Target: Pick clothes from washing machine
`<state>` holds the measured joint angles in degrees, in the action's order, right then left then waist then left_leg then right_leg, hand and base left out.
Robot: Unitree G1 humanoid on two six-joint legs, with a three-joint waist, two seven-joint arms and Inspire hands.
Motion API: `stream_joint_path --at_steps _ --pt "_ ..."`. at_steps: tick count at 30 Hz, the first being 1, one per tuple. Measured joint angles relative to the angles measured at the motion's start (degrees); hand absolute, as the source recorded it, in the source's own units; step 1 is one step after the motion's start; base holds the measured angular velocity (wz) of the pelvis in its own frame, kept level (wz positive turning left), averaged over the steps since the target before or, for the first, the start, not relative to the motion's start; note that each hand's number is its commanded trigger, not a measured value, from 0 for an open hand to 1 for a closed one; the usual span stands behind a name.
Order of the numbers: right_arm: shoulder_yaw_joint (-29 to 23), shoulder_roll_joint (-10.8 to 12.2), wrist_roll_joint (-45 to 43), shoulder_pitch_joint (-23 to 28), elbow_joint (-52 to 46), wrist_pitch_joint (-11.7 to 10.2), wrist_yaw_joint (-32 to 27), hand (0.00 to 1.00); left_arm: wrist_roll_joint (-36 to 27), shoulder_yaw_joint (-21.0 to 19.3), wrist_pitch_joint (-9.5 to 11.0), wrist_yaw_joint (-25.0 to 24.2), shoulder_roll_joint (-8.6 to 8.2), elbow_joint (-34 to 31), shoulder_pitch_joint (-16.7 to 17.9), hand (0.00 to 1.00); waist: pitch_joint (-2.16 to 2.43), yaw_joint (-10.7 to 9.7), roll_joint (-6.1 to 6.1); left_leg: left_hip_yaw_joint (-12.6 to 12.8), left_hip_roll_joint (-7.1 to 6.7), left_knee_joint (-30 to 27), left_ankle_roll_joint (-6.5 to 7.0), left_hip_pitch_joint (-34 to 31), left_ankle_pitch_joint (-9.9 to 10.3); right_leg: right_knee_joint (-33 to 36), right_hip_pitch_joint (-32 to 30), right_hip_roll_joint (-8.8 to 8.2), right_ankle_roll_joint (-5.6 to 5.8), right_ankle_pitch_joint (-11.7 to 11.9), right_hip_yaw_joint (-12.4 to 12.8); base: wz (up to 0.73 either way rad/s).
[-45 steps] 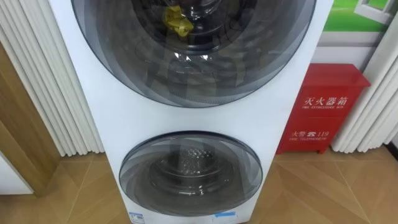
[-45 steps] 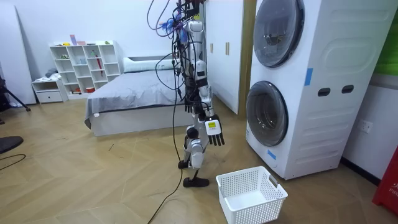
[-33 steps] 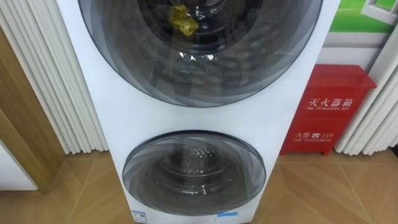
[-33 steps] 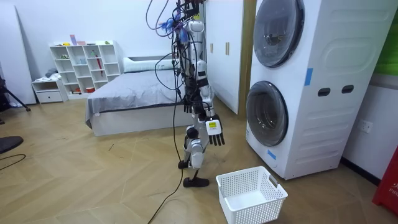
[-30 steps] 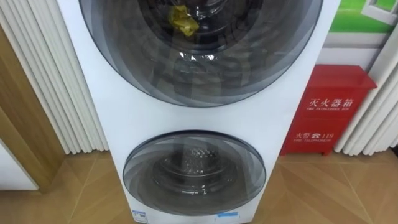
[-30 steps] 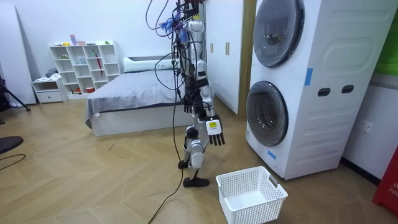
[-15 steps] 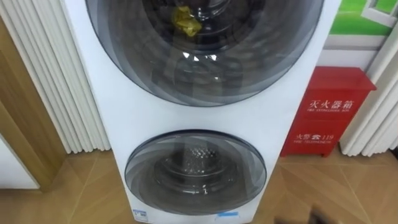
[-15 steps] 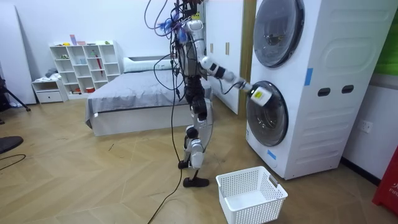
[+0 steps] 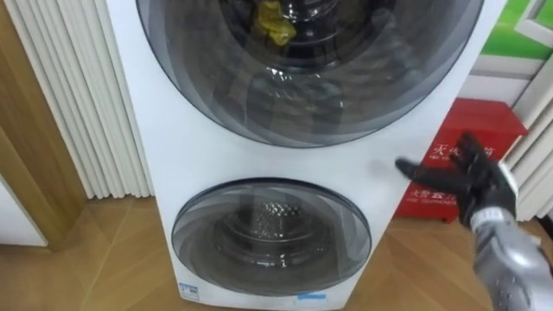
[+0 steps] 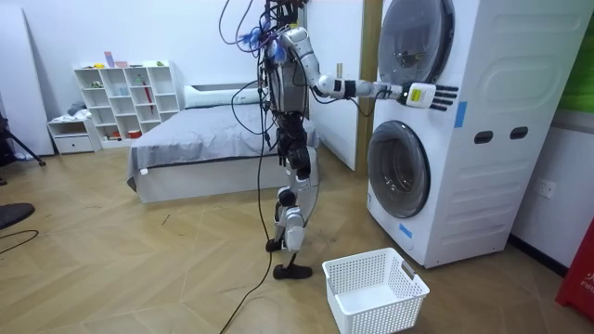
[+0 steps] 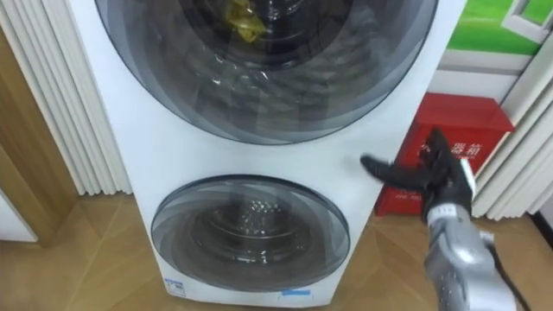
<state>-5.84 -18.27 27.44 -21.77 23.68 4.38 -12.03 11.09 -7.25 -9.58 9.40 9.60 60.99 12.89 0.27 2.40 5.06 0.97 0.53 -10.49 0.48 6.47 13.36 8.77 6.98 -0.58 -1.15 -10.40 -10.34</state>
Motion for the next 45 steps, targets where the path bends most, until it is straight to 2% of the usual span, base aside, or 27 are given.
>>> stream_joint_path --at_steps 4,7,9,11,14,19,27,32,39,45 --pt "0.01 -0.9 -0.31 -2.9 -0.22 0.77 -0.39 0.0 3.04 -0.59 -0.73 0.0 0.08 -0.44 0.15 0.0 0.08 1.14 0.29 -0.02 0.01 0.11 0.0 0.21 0.0 -0.01 0.04 0.0 0.0 0.0 0.08 0.0" --pt "0.06 -1.28 -0.19 -4.23 -0.22 2.38 -1.03 0.0 3.62 -0.85 -1.5 -0.03 0.17 -0.43 0.51 0.0 -0.16 1.17 0.98 -0.01 0.01 -0.02 0.0 -0.17 0.0 0.03 -0.27 -0.04 0.0 0.0 -0.39 0.0" --pt "0.05 -2.68 0.46 -4.91 -0.22 3.18 -1.04 0.0 3.74 -0.96 -2.14 -0.25 0.17 -0.48 0.54 0.0 0.02 1.09 1.4 -0.11 -0.03 -0.22 0.0 -0.88 0.0 0.16 -0.92 -0.11 0.01 0.01 -0.69 0.02" --pt "0.04 -4.63 2.56 -7.72 -0.21 4.15 -1.49 0.0 5.51 -1.22 -2.69 -0.96 0.14 -1.39 1.28 0.0 0.03 1.17 1.44 -0.11 -0.01 -0.24 0.03 -0.99 -0.02 0.49 -1.2 -0.11 0.01 0.01 -0.7 0.0" --pt "0.17 -7.14 3.78 -9.95 0.03 4.34 -2.21 0.0 6.12 -1.24 -2.92 -1.11 0.25 -2.15 1.67 0.0 -0.03 1.58 1.55 -0.16 0.07 -0.25 0.04 -0.82 -0.03 0.85 -1.17 -0.08 0.01 0.01 -0.84 0.01" --pt "0.24 -9.21 3.52 -11.15 0.03 4.45 -2.36 0.0 6.69 -1.23 -3.05 -1.12 0.49 -3.46 1.75 0.0 -0.05 2.29 2.23 -0.16 0.09 -0.31 0.05 -1.12 -0.03 0.89 -1.51 -0.08 0.01 0.01 -0.9 0.0" --pt "0.24 -9.65 3.32 -11.32 -0.33 4.54 -2.33 0.0 6.8 -1.51 -3.14 -1.19 0.76 -4.59 1.9 0.0 0.06 2.3 2.64 -0.12 0.07 -0.69 0.05 -1.97 -0.03 0.98 -2.19 -0.11 -0.03 0.03 -0.89 0.0" --pt "0.24 -10.11 -0.13 -11.32 -4.6 7.3 -3.52 0.0 7.28 -1.59 -3.44 -1.2 0.76 -7.14 2.21 0.0 0.11 2.12 2.59 -0.02 0.06 -0.76 0.1 -2.63 -0.09 1.23 -3.08 -0.1 -0.03 0.03 -0.63 -0.03" --pt "0.24 -10.37 -1.08 -11.32 -7.1 7.83 -3.96 0.0 7.18 -1.5 -3.4 -1.18 0.75 -7.04 2.1 0.0 0.17 1.97 2.85 0.05 0.14 -0.19 0.12 -2.02 -0.1 1.34 -3.06 0.02 -0.03 0.03 0.23 -0.06" --pt "0.24 -10.36 -1.18 -11.18 -10.24 8.39 -5.91 0.0 6.9 -1.51 -2.92 -1.17 0.75 -6.92 2.19 0.0 0.05 1.35 3.86 0.27 0.24 0.31 0.12 -1.62 -0.1 1.24 -2.9 0.22 -0.03 0.03 0.94 -0.02"
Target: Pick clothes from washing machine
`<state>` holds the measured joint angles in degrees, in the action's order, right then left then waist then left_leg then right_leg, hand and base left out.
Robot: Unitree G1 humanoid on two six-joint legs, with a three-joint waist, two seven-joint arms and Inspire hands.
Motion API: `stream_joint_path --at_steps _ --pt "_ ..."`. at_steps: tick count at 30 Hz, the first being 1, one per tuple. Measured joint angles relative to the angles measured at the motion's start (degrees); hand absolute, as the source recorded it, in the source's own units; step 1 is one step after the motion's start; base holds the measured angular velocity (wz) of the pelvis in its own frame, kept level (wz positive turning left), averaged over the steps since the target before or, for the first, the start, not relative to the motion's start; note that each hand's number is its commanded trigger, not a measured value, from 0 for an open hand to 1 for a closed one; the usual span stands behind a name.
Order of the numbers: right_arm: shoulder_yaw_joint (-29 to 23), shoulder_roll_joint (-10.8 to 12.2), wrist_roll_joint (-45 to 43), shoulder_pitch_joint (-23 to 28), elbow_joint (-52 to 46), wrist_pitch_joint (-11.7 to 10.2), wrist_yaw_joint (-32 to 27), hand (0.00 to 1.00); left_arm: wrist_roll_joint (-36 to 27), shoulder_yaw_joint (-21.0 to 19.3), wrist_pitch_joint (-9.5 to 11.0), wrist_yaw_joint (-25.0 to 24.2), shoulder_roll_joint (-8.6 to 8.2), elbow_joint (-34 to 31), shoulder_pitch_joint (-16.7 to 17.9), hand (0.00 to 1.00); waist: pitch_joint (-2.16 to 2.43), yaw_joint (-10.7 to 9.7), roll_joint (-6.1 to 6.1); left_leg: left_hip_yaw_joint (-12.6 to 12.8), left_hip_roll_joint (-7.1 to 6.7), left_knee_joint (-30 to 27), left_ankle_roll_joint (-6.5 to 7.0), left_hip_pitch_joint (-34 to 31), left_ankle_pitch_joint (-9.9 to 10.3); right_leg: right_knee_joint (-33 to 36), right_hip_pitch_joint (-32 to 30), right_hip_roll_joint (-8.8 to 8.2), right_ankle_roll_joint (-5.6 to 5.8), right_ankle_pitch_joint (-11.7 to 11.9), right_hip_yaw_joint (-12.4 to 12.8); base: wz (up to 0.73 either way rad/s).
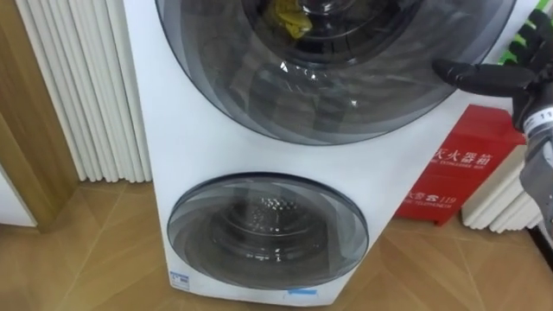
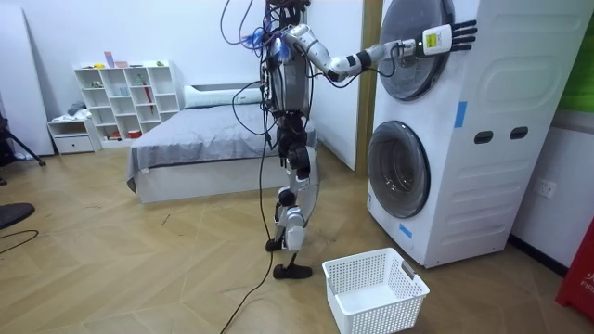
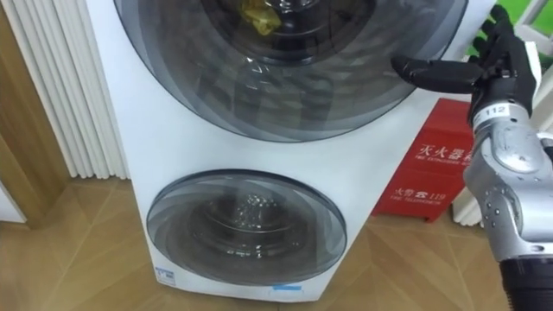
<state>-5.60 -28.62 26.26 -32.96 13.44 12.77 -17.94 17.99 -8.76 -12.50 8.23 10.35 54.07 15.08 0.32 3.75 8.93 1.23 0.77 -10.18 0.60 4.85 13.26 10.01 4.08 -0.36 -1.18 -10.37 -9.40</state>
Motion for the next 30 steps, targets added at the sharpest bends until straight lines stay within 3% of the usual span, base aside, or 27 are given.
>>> stream_joint_path --at_steps 7,8,14,18,23,30 --pt "0.14 0.05 0.1 2.89 -10.76 0.42 -1.21 0.0 0.03 0.05 -0.13 0.28 0.15 1.2 0.42 0.0 -0.35 -0.08 -0.54 0.27 0.35 0.72 0.0 1.84 0.0 -0.36 1.3 0.46 0.0 0.0 0.92 -0.04" --pt "0.74 0.09 0.03 3.14 -11.87 0.19 -1.24 0.0 -0.15 0.12 -0.13 0.29 0.15 1.44 0.42 0.0 -0.57 -0.1 -0.84 0.09 0.41 0.72 -0.01 2.19 0.0 -0.38 1.64 0.53 0.0 0.0 0.95 0.0" --pt "2.19 1.13 -4.87 5.0 -12.31 -1.46 0.0 0.0 -0.42 1.27 0.0 0.3 0.16 1.65 0.28 0.0 -0.79 -0.14 -1.27 0.13 0.45 0.72 -0.01 2.47 0.01 -0.38 1.9 0.58 -0.01 0.01 1.1 -0.01" --pt "2.44 1.59 -7.2 6.27 -13.69 -1.45 0.34 0.0 -0.45 1.71 -0.14 0.3 0.06 2.29 0.12 0.0 -0.54 -0.07 -1.68 0.07 0.41 0.7 -0.01 2.36 0.01 -0.38 1.78 0.56 -0.01 0.01 1.06 0.0" --pt "4.31 1.61 -9.04 7.35 -14.51 -1.42 1.17 0.0 -0.51 2.35 -0.85 0.3 0.0 2.92 0.22 0.0 0.14 -0.13 -2.39 -0.01 0.45 0.71 -0.01 2.73 0.01 -0.34 2.09 0.61 -0.01 0.01 1.27 -0.02" --pt "4.45 1.67 -9.03 7.39 -15.45 -1.39 1.89 0.0 -2.29 3.33 -0.86 0.29 0.05 3.37 0.09 0.0 0.22 -0.21 -2.15 -0.01 0.5 0.71 -0.01 2.89 0.01 -0.36 2.33 0.64 -0.01 0.01 1.25 0.0"
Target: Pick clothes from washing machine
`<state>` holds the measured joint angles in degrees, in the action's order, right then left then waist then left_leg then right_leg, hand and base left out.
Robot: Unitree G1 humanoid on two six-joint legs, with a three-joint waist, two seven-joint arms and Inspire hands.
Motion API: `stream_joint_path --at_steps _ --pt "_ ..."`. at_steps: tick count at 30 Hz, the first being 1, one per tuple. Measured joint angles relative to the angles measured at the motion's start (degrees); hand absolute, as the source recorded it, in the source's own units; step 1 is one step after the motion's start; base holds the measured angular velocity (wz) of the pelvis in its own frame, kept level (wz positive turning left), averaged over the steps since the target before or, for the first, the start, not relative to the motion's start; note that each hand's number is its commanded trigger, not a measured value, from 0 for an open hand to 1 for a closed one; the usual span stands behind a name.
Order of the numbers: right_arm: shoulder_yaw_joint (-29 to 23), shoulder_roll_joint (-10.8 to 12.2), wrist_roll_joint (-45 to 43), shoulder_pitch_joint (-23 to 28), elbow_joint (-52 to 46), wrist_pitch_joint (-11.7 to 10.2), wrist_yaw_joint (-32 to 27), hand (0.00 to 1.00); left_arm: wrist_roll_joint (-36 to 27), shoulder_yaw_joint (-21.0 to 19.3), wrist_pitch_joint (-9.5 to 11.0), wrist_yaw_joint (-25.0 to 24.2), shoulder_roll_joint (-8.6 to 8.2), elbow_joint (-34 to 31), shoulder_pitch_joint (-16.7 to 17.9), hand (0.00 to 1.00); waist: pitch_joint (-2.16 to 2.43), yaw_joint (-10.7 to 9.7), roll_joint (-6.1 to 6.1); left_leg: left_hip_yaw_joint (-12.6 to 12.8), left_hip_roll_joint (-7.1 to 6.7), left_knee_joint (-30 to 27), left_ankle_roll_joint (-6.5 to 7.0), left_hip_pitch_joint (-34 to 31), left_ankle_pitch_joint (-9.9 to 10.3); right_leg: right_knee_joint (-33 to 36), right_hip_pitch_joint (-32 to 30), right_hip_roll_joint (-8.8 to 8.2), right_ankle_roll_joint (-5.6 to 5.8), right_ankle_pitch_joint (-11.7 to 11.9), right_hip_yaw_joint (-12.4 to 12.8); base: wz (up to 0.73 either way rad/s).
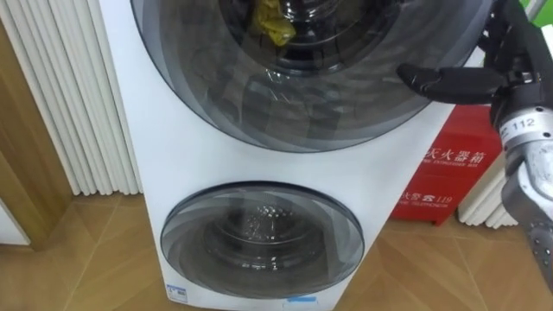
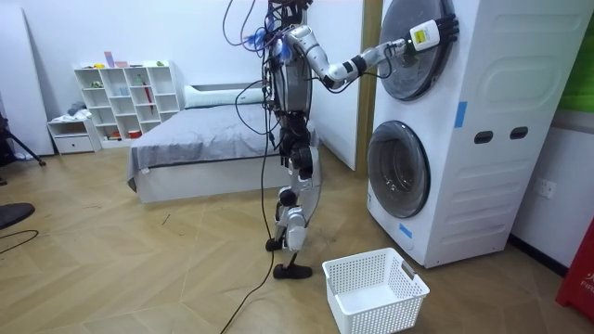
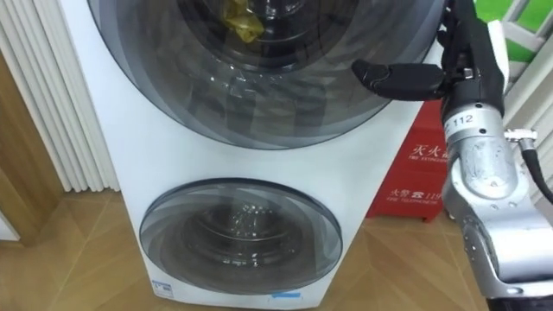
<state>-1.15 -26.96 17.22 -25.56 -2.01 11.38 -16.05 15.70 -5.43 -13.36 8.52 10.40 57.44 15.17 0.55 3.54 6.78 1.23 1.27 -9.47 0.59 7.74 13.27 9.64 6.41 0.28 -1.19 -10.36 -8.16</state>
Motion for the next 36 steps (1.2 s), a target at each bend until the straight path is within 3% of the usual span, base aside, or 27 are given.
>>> stream_joint_path --at_steps 8,18,20,22,27,31,36 --pt "-0.03 0.03 0.71 0.91 -0.5 -0.02 0.06 0.0 -0.47 0.03 0.01 0.0 0.01 0.03 -0.01 0.0 -0.14 0.01 0.72 -0.08 -0.01 0.02 0.0 -0.12 0.0 0.0 0.19 -0.1 0.0 0.0 -0.65 0.01" --pt "-0.05 0.16 5.69 0.91 0.15 -0.07 2.62 0.0 -0.41 0.35 -0.13 -0.01 0.06 -0.05 -0.54 0.0 -0.68 0.06 0.03 0.08 -0.04 0.0 0.0 -0.28 0.0 -0.04 -0.05 -0.14 0.0 0.0 -0.74 -0.02" --pt "-0.11 1.37 7.66 0.91 0.16 -0.07 3.14 0.0 -0.29 1.47 -0.39 -0.01 0.17 0.05 -0.54 0.0 -0.7 0.08 -0.03 0.17 -0.03 -0.04 -0.01 -0.22 0.0 0.0 -0.03 -0.12 -0.08 0.05 -0.71 -0.05" --pt "-0.18 2.51 8.3 0.92 0.18 -0.35 3.18 0.0 -0.24 2.25 -0.4 -0.01 0.23 0.06 -0.68 0.0 -0.67 0.08 -0.01 0.48 -0.01 -0.06 -0.04 -0.33 -0.02 0.04 -0.35 -0.08 -0.18 0.11 -0.44 -0.1" --pt "-0.15 2.67 9.64 1.97 0.13 -1.93 6.17 0.0 -0.25 3.38 -0.32 0.0 0.68 0.43 -1.14 0.0 -0.51 0.03 0.15 1.78 0.11 -0.41 -0.11 -1.03 -0.06 0.15 -1.37 -0.01 -0.61 0.42 0.25 -0.13" --pt "-0.12 2.69 9.64 4.18 -0.76 -3.21 7.51 0.0 -0.26 3.6 0.04 0.0 0.95 2.41 -2.14 0.0 -0.15 0.02 0.21 1.89 0.2 -0.52 -0.26 -1.03 -0.16 0.25 -1.4 0.06 -0.77 0.53 0.35 0.0" --pt "-0.28 3.39 8.76 8.87 -4.89 -4.68 8.56 0.0 -0.35 4.37 0.27 0.0 1.56 4.52 -3.39 0.0 -0.02 -0.19 0.0 1.9 0.4 -0.99 -0.33 -1.14 -0.17 0.41 -1.41 0.24 -1.0 0.68 0.46 -0.01"
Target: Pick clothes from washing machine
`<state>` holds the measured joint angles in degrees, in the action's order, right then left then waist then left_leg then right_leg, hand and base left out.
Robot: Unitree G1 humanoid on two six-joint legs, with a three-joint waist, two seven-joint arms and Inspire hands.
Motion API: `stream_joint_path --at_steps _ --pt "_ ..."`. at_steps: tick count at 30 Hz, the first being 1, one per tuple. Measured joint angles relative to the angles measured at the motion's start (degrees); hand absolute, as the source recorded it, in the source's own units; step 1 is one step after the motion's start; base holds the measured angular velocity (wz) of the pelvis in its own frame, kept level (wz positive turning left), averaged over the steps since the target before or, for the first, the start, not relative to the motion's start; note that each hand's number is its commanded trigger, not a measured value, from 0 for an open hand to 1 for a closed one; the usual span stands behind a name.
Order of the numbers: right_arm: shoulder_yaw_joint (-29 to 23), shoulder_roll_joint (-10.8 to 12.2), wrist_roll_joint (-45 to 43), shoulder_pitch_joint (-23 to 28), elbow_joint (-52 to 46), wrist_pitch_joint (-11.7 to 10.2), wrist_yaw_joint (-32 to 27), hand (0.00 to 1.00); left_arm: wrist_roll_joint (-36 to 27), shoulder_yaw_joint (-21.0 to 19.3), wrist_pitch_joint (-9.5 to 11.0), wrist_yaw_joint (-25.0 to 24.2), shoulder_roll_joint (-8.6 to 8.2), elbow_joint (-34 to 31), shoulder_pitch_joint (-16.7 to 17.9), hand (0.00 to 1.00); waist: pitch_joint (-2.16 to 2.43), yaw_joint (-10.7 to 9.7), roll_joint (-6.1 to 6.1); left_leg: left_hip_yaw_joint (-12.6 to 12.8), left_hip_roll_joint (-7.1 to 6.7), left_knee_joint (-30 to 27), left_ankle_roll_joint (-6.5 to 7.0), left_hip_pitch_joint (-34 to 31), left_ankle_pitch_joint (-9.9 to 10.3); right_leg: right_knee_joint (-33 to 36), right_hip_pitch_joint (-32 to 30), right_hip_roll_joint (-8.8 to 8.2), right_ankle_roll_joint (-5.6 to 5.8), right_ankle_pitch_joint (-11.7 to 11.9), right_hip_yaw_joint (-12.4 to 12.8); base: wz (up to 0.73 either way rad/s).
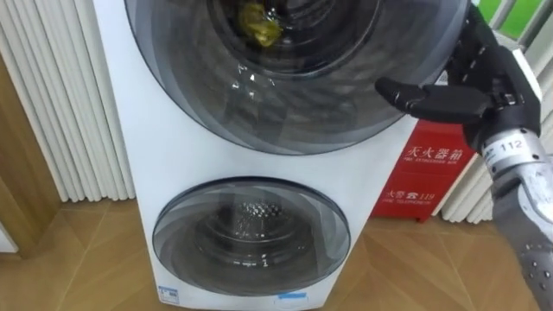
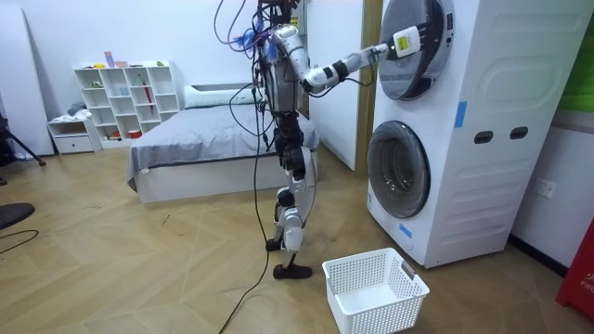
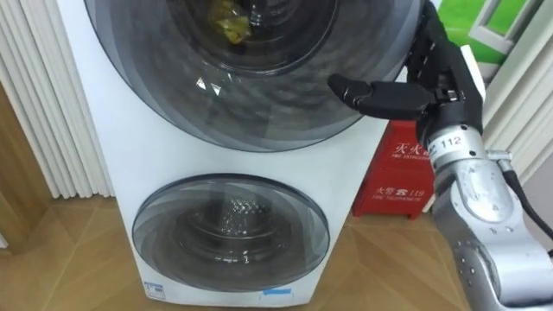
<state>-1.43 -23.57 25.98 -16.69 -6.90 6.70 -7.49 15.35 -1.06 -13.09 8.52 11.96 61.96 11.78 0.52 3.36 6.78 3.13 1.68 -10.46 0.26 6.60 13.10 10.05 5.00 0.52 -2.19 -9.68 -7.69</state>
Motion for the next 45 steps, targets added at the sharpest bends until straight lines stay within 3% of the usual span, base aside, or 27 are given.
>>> stream_joint_path --at_steps 4,10,24,30,34,45 --pt "0.07 1.29 0.04 4.14 -4.65 -1.46 2.26 0.0 -0.14 0.18 0.65 0.0 0.05 0.02 0.06 0.0 -0.17 0.0 -1.15 1.37 0.54 0.16 -0.28 0.41 0.15 0.6 -0.43 0.54 -0.27 0.28 1.43 -0.16" --pt "0.18 1.36 -0.92 6.95 -7.93 -1.87 6.19 0.0 -0.12 0.43 3.1 0.0 -0.01 0.84 -0.19 0.0 0.07 -1.43 -1.63 1.49 0.69 0.48 -0.69 0.47 0.07 0.66 -0.42 0.76 -0.51 0.46 1.64 -0.03" --pt "-0.6 1.33 -1.13 9.5 -13.14 -1.53 6.83 0.0 -0.11 0.24 5.22 0.0 -0.14 2.0 0.95 0.0 0.27 -1.94 -1.43 1.86 0.7 -0.02 -0.73 -0.16 -0.01 0.64 -1.54 0.93 -0.55 0.48 2.66 -0.03" --pt "-0.62 1.33 -1.11 9.51 -14.25 -1.52 8.1 0.0 -0.83 0.12 6.81 0.0 -0.11 2.45 1.06 0.0 0.41 -3.21 -1.08 1.96 0.76 0.0 -0.73 -0.26 -0.01 0.83 -1.97 0.67 -0.55 0.48 2.66 -0.01" --pt "-1.23 1.32 1.29 9.51 -16.27 -1.52 9.77 0.0 -2.33 0.12 8.08 0.0 -0.13 3.36 1.0 0.0 0.39 -4.52 -0.97 1.61 0.77 -0.07 -0.73 -0.77 -0.01 0.79 -2.02 0.61 -0.56 0.49 2.25 0.04" --pt "-2.18 1.41 0.64 10.58 -26.06 -2.94 15.21 0.0 -2.32 0.13 10.37 -0.03 0.17 3.32 -0.44 0.0 -0.01 -4.79 -0.55 2.18 0.78 -0.25 -0.74 -1.01 -0.01 0.66 -2.31 1.02 -0.59 0.51 3.05 -0.02"
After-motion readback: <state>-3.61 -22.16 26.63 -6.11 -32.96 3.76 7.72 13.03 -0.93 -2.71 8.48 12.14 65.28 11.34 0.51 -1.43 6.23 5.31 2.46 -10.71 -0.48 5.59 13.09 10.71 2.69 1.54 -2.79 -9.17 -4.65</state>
